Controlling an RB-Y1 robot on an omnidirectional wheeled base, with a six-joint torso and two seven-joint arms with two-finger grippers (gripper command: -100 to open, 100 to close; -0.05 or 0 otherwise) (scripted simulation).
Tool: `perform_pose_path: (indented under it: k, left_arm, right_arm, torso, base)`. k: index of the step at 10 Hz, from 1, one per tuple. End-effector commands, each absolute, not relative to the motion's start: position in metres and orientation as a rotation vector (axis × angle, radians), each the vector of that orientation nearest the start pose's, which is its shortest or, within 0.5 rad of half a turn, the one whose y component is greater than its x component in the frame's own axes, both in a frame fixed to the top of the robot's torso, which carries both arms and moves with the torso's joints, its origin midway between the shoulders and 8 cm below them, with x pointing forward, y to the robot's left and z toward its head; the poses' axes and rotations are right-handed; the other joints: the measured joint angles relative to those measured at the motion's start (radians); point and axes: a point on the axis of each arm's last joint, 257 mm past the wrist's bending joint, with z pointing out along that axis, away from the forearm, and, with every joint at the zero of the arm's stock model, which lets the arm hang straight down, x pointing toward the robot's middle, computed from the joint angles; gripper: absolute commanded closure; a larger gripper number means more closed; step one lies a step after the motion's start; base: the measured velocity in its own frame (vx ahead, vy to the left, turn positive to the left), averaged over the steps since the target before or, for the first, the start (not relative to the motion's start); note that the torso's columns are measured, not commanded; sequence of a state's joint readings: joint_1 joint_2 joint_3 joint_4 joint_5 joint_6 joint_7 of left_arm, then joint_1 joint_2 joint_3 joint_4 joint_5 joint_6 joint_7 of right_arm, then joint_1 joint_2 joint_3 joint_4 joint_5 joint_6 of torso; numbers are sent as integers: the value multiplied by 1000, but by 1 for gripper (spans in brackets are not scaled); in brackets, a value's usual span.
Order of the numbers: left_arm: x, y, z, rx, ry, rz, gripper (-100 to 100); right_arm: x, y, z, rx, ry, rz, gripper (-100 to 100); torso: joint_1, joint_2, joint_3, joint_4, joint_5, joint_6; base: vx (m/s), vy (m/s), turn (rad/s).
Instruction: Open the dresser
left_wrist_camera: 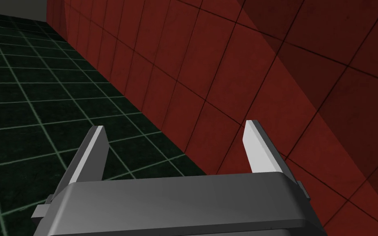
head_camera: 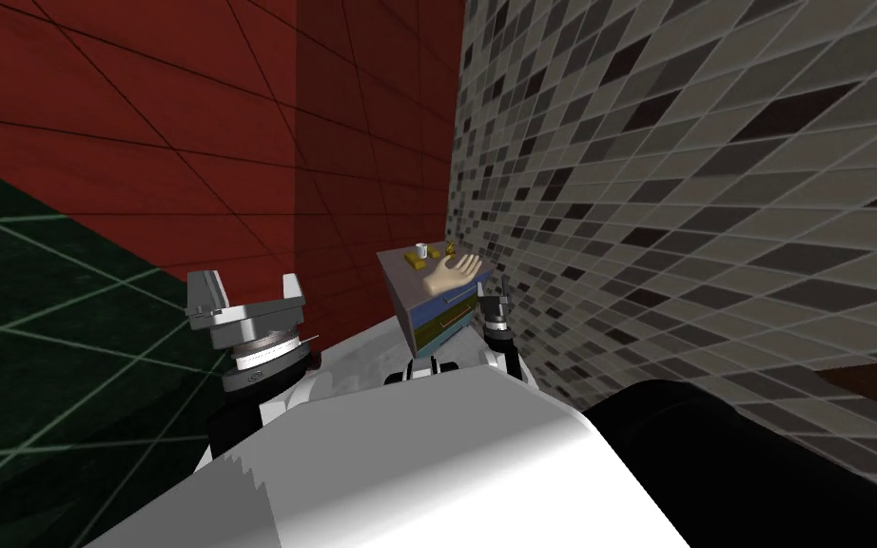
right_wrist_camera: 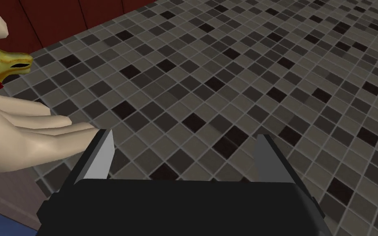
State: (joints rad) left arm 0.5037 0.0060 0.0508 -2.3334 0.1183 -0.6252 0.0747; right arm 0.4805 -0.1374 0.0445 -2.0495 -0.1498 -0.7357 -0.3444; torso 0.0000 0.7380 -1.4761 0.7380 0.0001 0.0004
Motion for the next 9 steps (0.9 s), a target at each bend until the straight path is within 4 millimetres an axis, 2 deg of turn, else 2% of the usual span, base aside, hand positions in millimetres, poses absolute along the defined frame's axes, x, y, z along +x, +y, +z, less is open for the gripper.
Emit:
perform_pose_path:
  k: [1,2,5,7,8,9]
  left_arm:
    - [303,303,69,-593,401,-1429,0]
    - [303,303,69,-593,401,-1429,0]
    - [303,303,69,-593,401,-1429,0]
    - [303,303,69,-593,401,-1429,0]
    - [303,303,69,-593,401,-1429,0]
    - [303,303,69,-593,401,-1429,0]
  right_arm:
    - [344,-290,-40,837,465,1822,-100]
    - [344,-290,-40,842,460,1834,-100]
    - [340,-307,-62,909,376,1921,-100]
    - [340,-307,-62,926,357,1965,-100]
    - [337,-316,-74,954,313,1991,-100]
    - [337,-316,-74,963,301,2015,-100]
  torso:
    - [0,0,0,0,0,-1]
    - [0,0,0,0,0,0]
    - [0,0,0,0,0,0]
    - [-1,0,0,0,0,0]
    - [0,0,0,0,0,0]
    - [0,0,0,0,0,-1]
  base:
    - [22,-23,157]
    - [11,-10,-10]
    - [18,-18,252]
    - [13,-21,68]
    - [12,-18,302]
    - [12,-24,211]
